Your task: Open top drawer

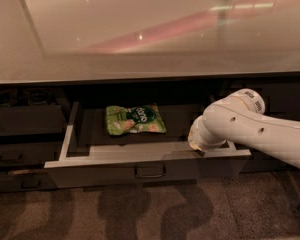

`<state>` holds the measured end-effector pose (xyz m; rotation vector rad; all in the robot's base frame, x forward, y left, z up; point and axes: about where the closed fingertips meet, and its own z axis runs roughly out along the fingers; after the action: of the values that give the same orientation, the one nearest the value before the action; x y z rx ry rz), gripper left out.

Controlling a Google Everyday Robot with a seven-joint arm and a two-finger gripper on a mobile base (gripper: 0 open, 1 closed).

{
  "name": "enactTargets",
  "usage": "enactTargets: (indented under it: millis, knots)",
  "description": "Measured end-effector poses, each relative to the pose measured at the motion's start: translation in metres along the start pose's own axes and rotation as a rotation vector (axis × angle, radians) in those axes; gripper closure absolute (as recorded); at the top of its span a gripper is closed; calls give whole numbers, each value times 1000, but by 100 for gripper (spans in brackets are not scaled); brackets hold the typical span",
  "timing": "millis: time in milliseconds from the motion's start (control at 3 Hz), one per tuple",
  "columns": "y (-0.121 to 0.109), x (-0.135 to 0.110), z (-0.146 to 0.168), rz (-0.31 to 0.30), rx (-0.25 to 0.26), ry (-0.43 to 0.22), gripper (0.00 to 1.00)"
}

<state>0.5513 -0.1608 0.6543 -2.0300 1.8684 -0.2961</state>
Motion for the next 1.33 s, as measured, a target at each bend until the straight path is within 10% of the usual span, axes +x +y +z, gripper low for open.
enactTargets:
  millis: [1333]
  knots:
    - [0,0,0,0,0,0,0]
